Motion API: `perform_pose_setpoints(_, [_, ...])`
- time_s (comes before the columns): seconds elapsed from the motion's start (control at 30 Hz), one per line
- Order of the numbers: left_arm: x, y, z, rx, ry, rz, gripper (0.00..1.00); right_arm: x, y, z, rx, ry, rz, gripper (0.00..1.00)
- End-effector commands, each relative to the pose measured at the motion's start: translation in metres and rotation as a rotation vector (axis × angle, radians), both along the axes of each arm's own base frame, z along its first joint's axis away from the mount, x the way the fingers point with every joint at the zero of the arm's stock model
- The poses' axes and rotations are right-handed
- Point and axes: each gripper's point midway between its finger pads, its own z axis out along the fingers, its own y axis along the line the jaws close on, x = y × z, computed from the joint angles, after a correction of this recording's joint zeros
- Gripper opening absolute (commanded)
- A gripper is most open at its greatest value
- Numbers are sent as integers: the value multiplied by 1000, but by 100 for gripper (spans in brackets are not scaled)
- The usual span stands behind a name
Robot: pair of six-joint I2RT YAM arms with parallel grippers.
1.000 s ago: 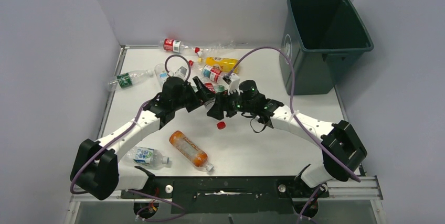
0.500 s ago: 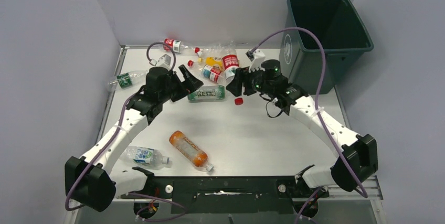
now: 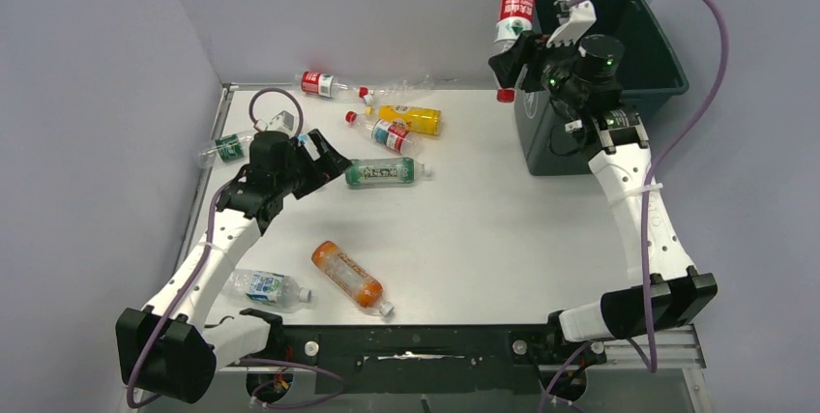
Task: Put the plastic bottles in the bin
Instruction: Pick up the plastic bottle at the center of the board, then place the plastic bottle in the trash bin.
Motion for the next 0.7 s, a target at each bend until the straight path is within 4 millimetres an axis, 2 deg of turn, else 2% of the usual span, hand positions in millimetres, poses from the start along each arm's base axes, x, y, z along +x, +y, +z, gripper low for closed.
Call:
perform_pose_setpoints(0.0, [0, 5, 15, 5, -57, -15, 87, 16, -26, 34, 7, -77, -31, 65])
perform_pose_setpoints(0.2, [2, 18, 11, 21, -47, 7, 87, 43, -76, 44, 28, -91, -114, 66])
perform_pose_setpoints(0.43, [30, 46, 3, -2, -13, 88, 86, 73, -153, 27, 58, -44, -244, 66])
perform_pose_setpoints(0.57, [50, 70, 10, 32, -23, 167, 87, 85, -180, 17, 71, -17, -282, 67])
perform_pose_setpoints(0.67, [62, 86, 9, 60, -15, 219, 87, 92, -185, 10, 74, 1, -291, 68])
